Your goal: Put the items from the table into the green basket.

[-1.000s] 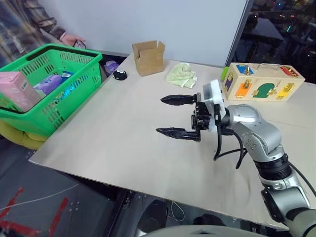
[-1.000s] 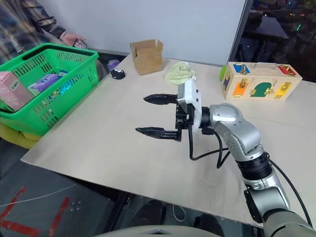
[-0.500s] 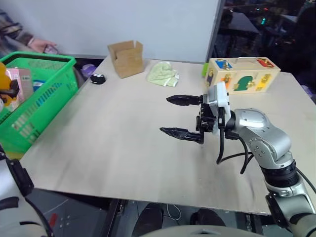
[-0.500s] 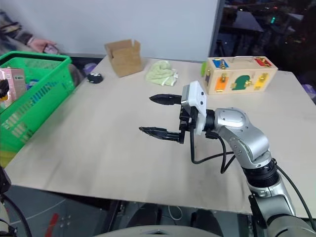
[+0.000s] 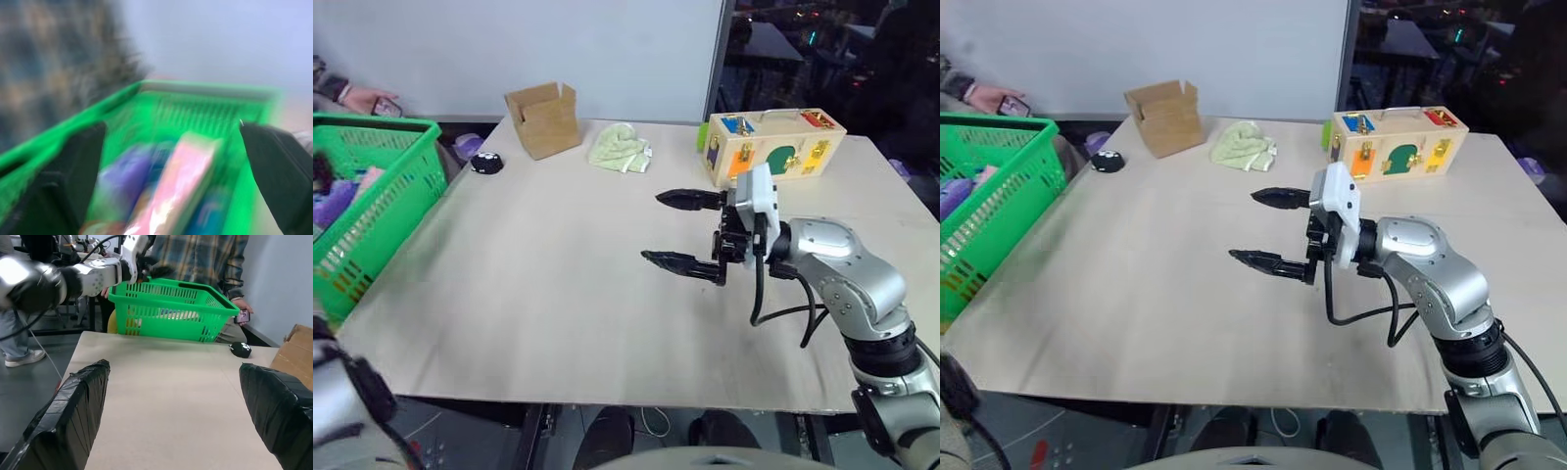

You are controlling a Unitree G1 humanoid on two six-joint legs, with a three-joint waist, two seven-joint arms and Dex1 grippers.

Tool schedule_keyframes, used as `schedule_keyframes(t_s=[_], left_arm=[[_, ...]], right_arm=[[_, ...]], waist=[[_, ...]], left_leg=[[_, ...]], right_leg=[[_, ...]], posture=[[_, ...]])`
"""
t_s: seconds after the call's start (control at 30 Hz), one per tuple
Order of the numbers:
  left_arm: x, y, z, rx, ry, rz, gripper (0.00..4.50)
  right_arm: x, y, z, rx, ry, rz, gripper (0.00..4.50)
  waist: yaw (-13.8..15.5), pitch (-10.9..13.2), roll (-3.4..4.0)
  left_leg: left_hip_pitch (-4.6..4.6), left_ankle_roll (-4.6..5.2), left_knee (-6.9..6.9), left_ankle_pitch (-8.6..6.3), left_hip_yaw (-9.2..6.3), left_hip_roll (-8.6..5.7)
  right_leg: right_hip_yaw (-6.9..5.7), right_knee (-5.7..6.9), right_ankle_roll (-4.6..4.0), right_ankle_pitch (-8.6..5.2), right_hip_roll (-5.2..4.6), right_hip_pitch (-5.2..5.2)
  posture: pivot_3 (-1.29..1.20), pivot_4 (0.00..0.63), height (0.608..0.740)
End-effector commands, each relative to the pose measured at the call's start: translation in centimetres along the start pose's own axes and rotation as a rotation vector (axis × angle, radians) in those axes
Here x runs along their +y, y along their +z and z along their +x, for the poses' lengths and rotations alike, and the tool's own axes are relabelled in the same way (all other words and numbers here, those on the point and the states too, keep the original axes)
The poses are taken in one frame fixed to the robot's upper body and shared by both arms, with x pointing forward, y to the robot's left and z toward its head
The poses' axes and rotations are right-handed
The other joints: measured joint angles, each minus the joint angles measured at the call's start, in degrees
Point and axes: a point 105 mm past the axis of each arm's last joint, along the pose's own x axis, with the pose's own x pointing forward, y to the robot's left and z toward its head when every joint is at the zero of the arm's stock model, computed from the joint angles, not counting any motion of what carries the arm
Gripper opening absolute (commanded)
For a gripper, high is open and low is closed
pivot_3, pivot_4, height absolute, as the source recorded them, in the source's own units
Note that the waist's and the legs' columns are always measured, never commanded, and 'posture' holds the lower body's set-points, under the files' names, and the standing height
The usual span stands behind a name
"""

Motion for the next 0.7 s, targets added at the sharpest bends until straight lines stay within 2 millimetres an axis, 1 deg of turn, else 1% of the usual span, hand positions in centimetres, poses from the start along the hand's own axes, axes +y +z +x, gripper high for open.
schedule_keyframes(t_s=[0.03, 0.13, 0.17, 0.23, 0.27, 0.33, 0.37, 0.43, 0.47, 0.53, 0.63, 0.7], left_arm=[[-7.1, 1.8, -1.4, -0.026, -0.219, -0.159, 4.46], [-14.3, -1.4, -4.2, 0.143, -0.425, -0.256, 4.46], [-16.2, -2.3, -5.2, 0.194, -0.472, -0.291, 4.46], [-19.1, -3.6, -6.6, 0.268, -0.531, -0.309, 4.46], [-20.6, -4.1, -7.1, 0.300, -0.557, -0.310, 4.46], [-23.3, -4.7, -8.2, 0.342, -0.622, -0.309, 4.46], [-24.3, -4.8, -8.6, 0.349, -0.649, -0.300, 4.46], [-25.5, -5.0, -9.0, 0.370, -0.664, -0.305, 4.46], [-26.0, -5.0, -9.1, 0.378, -0.671, -0.312, 4.46], [-26.6, -5.1, -9.8, 0.400, -0.693, -0.314, 4.46], [-26.7, -5.6, -10.8, 0.442, -0.712, -0.284, 4.46], [-26.3, -6.5, -11.4, 0.481, -0.701, -0.256, 4.46]], right_arm=[[0.2, 1.7, -0.5, -0.047, 0.013, -0.040, 4.50], [0.2, 1.2, -0.8, -0.024, 0.000, -0.026, 4.50], [0.1, 0.8, -1.0, -0.009, -0.013, -0.018, 4.50], [-0.6, -0.6, -1.8, 0.054, -0.083, -0.004, 4.50], [-1.3, -1.5, -2.4, 0.093, -0.143, -0.002, 4.50], [-2.5, -3.3, -3.9, 0.180, -0.274, -0.003, 4.50], [-3.1, -4.2, -4.8, 0.225, -0.341, -0.010, 4.50], [-4.0, -5.9, -7.1, 0.307, -0.485, -0.014, 4.50], [-4.3, -6.4, -8.2, 0.334, -0.553, -0.025, 4.50], [-4.2, -6.7, -10.0, 0.348, -0.638, -0.003, 4.50], [-3.4, -7.4, -11.9, 0.389, -0.689, 0.002, 4.50], [-3.0, -7.8, -12.4, 0.399, -0.707, 0.001, 4.50]], waist=[[-0.07, -0.07, -0.10], [-0.07, -0.17, -0.16], [0.02, -0.18, -0.04], [0.21, -0.07, 0.23], [0.23, -0.06, 0.24], [0.20, -0.09, 0.25], [0.11, -0.08, 0.25], [0.00, -0.09, 0.28], [-0.02, -0.09, 0.30], [-0.23, -0.07, 0.34], [-0.61, -0.10, 0.48], [-0.85, -0.13, 0.53]], left_leg=[[0.04, 0.01, 0.00, 0.00, 0.01, -0.01], [0.14, 0.03, 0.01, -0.01, 0.04, 0.01], [0.18, 0.04, 0.02, -0.01, 0.01, 0.07], [0.36, 0.04, 0.01, -0.01, 0.01, 0.06], [0.56, 0.04, 0.00, -0.01, 0.01, 0.06], [0.72, 0.04, 0.00, -0.01, 0.01, 0.08], [0.76, 0.04, 0.01, -0.01, 0.05, 0.08], [0.78, 0.04, 0.02, -0.01, 0.16, 0.07], [0.79, 0.04, 0.01, -0.01, 0.20, 0.07], [0.77, 0.07, 0.00, -0.02, 0.29, 0.07], [0.77, 0.13, -0.01, -0.06, 0.34, 0.07], [0.78, 0.18, -0.01, -0.09, 0.42, 0.07]], right_leg=[[0.05, 0.04, 0.00, 0.00, -0.02, 0.01], [0.15, 0.06, 0.00, 0.00, 0.07, 0.03], [0.15, 0.05, 0.00, 0.00, 0.21, 0.04], [0.19, 0.05, -0.01, -0.01, 0.27, 0.26], [0.19, 0.04, -0.01, -0.03, 0.30, 0.45], [0.20, 0.04, -0.04, -0.06, 0.38, 0.60], [0.25, 0.03, -0.15, -0.13, 0.38, 0.63], [0.38, 0.03, -0.18, -0.14, 0.41, 0.61], [0.44, 0.02, -0.18, -0.14, 0.41, 0.61], [0.55, 0.01, -0.16, -0.13, 0.41, 0.56], [0.61, -0.02, -0.13, -0.13, 0.44, 0.55], [0.67, -0.05, -0.15, -0.16, 0.43, 0.56]], posture=[[0.09, 0.000, 0.740], [0.10, 0.000, 0.740], [0.10, 0.000, 0.740], [0.08, 0.000, 0.740], [0.08, 0.000, 0.740], [0.06, 0.000, 0.740], [0.06, 0.000, 0.740], [0.03, 0.000, 0.740], [0.03, 0.000, 0.740], [0.01, 0.000, 0.740], [-0.01, 0.000, 0.740], [-0.02, 0.000, 0.740]])
